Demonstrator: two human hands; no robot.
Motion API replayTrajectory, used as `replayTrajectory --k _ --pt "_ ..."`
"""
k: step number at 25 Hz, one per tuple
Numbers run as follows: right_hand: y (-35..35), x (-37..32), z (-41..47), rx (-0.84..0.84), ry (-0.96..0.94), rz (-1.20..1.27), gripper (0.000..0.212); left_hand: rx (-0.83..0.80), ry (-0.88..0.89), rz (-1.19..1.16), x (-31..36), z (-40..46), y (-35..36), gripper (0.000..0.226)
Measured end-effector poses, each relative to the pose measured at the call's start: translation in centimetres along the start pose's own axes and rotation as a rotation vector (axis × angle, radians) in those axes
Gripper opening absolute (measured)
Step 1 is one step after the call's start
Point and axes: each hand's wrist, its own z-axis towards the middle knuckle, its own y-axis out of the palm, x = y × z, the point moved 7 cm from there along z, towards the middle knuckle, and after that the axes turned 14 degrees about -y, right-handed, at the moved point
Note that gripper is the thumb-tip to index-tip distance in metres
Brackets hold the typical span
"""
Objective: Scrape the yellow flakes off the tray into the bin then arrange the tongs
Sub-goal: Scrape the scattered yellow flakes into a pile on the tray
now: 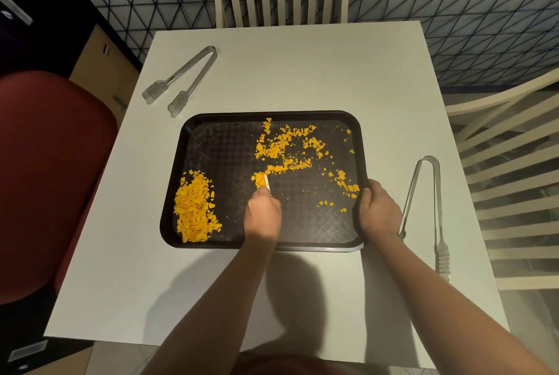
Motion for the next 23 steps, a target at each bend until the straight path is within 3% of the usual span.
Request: replayTrajectory --k 2,7,10,18,20,23 --pt "0.0 -0.1 0.0 0.003 0.002 0.000 0.033 -0.027 0.075 -0.005 0.8 -1.1 0.1 0.021" --pt "-0.1 -0.2 0.0 0.009 0.004 0.009 0.032 -0.271 0.410 0.193 4.8 -6.4 4.9 0.018" --pt "-0.1 -0.1 0.0 0.001 0.009 0.016 0.032 -0.257 0.373 0.211 4.5 -6.1 5.2 0.020" --pt "-0.2 -0.1 -0.1 -0.005 0.012 0.022 0.032 -0.127 0.013 0.153 -1.4 -0.9 0.7 0.022" --pt "-0.2 -0.2 -0.1 -0.003 0.011 0.024 0.032 -0.122 0.059 0.137 -0.6 -1.7 0.7 0.023" --pt "-0.2 -0.2 -0.1 0.001 0.014 0.029 0.032 -0.183 0.264 0.212 1.9 -4.5 2.8 0.022"
